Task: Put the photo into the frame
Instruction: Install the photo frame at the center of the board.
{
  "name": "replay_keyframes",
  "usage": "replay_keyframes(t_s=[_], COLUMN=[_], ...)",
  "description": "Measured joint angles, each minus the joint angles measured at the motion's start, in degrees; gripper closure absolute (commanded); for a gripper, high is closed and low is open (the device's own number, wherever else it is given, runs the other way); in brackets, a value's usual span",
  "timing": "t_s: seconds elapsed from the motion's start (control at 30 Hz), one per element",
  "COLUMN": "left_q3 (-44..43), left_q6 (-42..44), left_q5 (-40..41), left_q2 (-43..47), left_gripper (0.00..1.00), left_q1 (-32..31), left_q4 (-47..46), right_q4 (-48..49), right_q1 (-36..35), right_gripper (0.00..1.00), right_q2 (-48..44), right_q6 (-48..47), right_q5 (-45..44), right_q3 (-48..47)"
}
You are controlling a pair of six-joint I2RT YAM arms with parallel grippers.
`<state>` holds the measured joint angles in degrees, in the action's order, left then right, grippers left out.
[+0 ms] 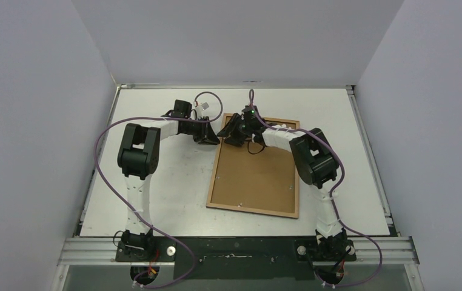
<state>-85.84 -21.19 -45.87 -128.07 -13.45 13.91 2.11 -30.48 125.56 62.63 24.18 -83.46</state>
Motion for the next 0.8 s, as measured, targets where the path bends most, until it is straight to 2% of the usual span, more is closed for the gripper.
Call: replay_keyframes(t_s=[0.8], left_q3=[0.63], left_q6=[0.46], left_q5=[-1.46], left_q2=[0.00], left_gripper=[0.81], left_q1=[0.04], left_q4=[-0.66], right_q4=[-0.37], right_q1=[-1.11], right_gripper=[0.54], right_q2=[0.00], right_q6=[-1.73], right_q5=[-6.05], right_q3=[-1.22])
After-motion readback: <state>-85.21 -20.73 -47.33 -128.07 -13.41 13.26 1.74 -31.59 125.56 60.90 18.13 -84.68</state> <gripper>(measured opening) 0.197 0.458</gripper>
